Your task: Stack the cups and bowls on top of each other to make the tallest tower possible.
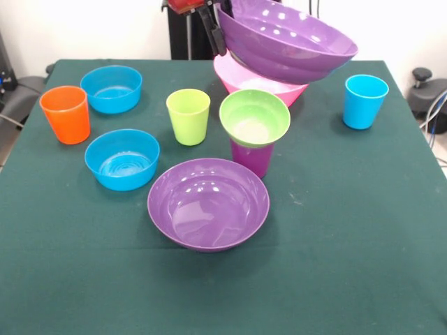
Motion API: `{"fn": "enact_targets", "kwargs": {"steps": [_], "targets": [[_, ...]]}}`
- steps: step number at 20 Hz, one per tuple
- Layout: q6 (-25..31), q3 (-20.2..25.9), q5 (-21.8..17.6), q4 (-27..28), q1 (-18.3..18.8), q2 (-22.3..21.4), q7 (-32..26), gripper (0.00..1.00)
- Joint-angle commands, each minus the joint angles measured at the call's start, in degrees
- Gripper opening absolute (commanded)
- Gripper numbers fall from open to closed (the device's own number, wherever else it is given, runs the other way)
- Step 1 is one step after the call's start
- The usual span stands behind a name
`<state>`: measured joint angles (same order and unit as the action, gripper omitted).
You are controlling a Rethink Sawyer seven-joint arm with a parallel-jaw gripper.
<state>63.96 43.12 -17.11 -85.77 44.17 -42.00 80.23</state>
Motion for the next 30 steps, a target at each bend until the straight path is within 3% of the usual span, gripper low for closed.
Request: {"fn": "enact_targets", "kwargs": {"steps": [1,30], "targets": [[-1.5,1.8,-4.2,-3.6,0.5,3.3,-11.7,0.00],[-0.3,3.7,-4.6,-4.0,1.8,3.2,-11.3,0.00]]}}
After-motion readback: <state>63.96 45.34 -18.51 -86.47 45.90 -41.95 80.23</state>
